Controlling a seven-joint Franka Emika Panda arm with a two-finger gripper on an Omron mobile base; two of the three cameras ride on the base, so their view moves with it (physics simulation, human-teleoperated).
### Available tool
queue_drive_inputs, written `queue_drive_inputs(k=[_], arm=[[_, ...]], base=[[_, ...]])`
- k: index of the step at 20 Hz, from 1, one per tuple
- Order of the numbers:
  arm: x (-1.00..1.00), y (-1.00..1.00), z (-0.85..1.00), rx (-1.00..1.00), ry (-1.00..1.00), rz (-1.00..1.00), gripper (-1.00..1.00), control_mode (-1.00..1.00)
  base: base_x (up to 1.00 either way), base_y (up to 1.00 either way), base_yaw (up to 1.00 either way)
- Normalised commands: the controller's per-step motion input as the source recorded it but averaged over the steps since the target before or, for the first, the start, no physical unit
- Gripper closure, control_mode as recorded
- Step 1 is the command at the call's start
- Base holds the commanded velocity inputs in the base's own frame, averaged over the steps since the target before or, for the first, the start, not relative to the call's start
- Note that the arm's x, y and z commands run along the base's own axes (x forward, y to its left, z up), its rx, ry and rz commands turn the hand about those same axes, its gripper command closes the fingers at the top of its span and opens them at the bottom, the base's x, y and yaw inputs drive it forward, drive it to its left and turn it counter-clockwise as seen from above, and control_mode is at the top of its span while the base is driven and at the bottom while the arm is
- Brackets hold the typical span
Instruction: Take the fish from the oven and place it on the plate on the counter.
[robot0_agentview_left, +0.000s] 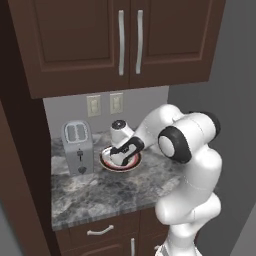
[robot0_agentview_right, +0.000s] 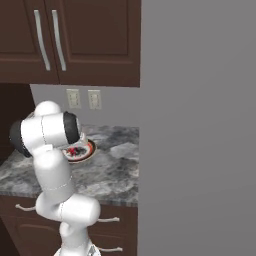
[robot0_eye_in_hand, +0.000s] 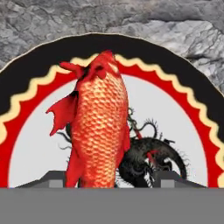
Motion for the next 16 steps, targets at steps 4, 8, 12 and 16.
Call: queue_drive_inputs(k=[4, 8, 12, 16], arm=[[-0.22, -0.36, 0.17, 0.03, -0.08, -0.05, -1.0, -1.0], [-0.36, -0.06, 0.78, 0.12, -0.25, 0.0, -1.0, -1.0], [-0.42, -0.3, 0.86, 0.18, -0.24, 0.0, -1.0, -1.0], [-0.55, -0.36, 0.62, 0.12, -0.1, 0.0, -1.0, -1.0]], base=[[0.0, 0.0, 0.0], [0.0, 0.0, 0.0], [0.0, 0.0, 0.0], [0.0, 0.0, 0.0]])
